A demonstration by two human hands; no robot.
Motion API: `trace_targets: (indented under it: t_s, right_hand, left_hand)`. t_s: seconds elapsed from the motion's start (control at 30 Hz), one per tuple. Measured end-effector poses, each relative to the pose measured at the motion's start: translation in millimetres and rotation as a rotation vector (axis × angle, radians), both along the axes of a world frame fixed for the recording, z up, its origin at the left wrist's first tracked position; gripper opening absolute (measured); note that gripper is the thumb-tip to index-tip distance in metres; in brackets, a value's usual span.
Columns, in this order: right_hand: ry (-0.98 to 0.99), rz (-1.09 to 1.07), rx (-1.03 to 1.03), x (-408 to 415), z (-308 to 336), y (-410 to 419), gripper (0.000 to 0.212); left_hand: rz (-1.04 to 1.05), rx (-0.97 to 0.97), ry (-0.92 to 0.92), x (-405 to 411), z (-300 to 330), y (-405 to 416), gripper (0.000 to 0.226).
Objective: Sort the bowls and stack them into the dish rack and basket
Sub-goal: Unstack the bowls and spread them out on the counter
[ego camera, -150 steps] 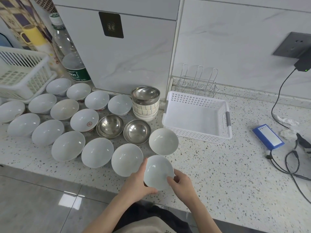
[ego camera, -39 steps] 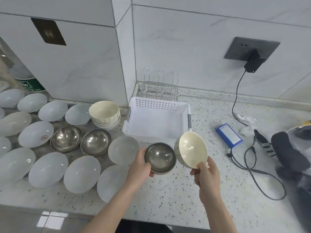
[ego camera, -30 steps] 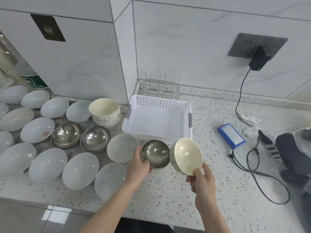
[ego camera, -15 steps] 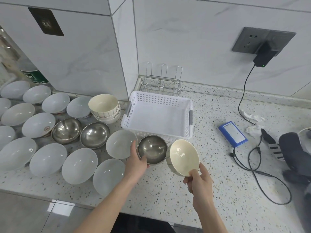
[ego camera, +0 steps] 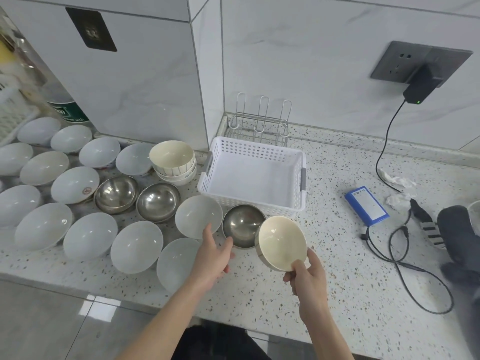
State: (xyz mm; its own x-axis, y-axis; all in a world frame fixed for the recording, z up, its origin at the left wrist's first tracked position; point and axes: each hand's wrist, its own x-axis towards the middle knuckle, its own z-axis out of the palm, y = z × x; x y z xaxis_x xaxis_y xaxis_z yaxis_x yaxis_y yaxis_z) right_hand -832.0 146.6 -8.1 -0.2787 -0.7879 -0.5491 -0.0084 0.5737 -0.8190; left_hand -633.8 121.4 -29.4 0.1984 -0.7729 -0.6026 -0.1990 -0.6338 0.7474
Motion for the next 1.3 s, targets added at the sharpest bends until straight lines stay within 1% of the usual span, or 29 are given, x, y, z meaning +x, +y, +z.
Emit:
trace_targets:
  t_s: [0.1,0.17,0.3,0.5,0.67,0.83,0.93,1.2,1.3]
  right_hand:
    - [0.031,0.018,-0.022,8.9,0.9,6.8,0.05]
    - [0.061,0.039,-0.023,15.8,-0.2,14.6,0.051]
    - [0.143,0.128,-0.045,30.8,-2.8,35.5,0.053]
    - [0.219,0.206,-0.013,53.5,-11.4,61.5,0.055]
    - [0.239,0.236,0.017,67.1,-17.0,72.0,0.057]
    - [0.248,0.247,0.036,71.0,-21.4,72.8,0.056]
    - [0.237,0.245,0.043,72.1,-24.4,71.4,0.057]
    - [0.209,0.245,0.057,78.8,-32.9,65.7,0.059]
    - [0.201,0.239,0.066,77.9,-35.1,63.8,0.061]
  left_hand:
    - [-0.065,-0.039,0.02,9.1,10.7,12.6,0.046]
    - [-0.125,-0.03,0.04,15.9,16.7,22.9,0.038]
    - [-0.227,-0.051,-0.031,31.1,18.5,47.9,0.045]
    - [-0.273,-0.102,-0.102,45.1,10.6,74.2,0.054]
    - [-0.349,-0.157,-0.222,47.3,5.9,75.6,0.058]
    - [-0.437,-0.153,-0.333,44.5,1.9,69.4,0.058]
    - [-0.459,-0.17,-0.361,45.0,-0.4,68.6,0.058]
    - [-0.438,-0.176,-0.372,45.2,-3.0,61.2,0.057]
    - [-0.469,-0.187,-0.399,43.6,-0.8,60.4,0.058]
